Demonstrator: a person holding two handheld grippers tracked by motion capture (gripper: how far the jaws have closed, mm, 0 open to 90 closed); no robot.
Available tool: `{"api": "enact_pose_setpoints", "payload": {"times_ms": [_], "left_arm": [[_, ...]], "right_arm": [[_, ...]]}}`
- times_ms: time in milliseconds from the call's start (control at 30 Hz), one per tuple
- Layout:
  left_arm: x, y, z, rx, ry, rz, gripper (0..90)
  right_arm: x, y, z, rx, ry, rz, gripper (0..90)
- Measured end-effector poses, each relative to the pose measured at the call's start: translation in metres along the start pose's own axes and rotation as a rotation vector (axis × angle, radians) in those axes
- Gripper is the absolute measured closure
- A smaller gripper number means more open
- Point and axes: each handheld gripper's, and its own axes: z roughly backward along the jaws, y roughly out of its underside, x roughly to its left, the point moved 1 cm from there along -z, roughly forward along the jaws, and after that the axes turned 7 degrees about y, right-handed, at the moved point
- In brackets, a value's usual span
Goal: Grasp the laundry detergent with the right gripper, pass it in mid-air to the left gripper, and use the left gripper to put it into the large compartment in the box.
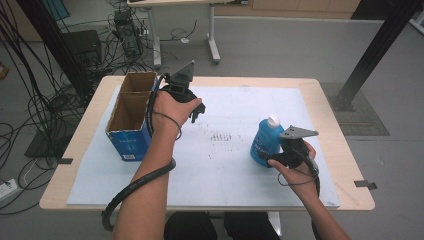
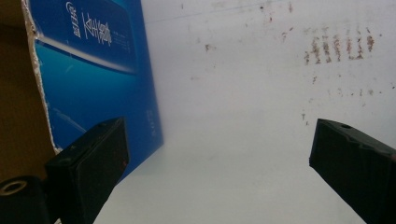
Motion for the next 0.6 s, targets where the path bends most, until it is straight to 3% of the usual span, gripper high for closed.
{"api": "enact_pose_setpoints", "payload": {"times_ms": [333,600], "left_arm": [[0.0029,0.0008,-0.0030,0.006,-0.002,0.006,5.4],[0.0047,0.0010,-0.0036,0.006,-0.001,0.008,5.4]], "right_arm": [[0.0006,0.0012,-0.0021,-0.005,0.000,-0.001,8.5],[0.0022,0.0007,-0.0029,-0.017,-0.008,0.011,17.5]]}}
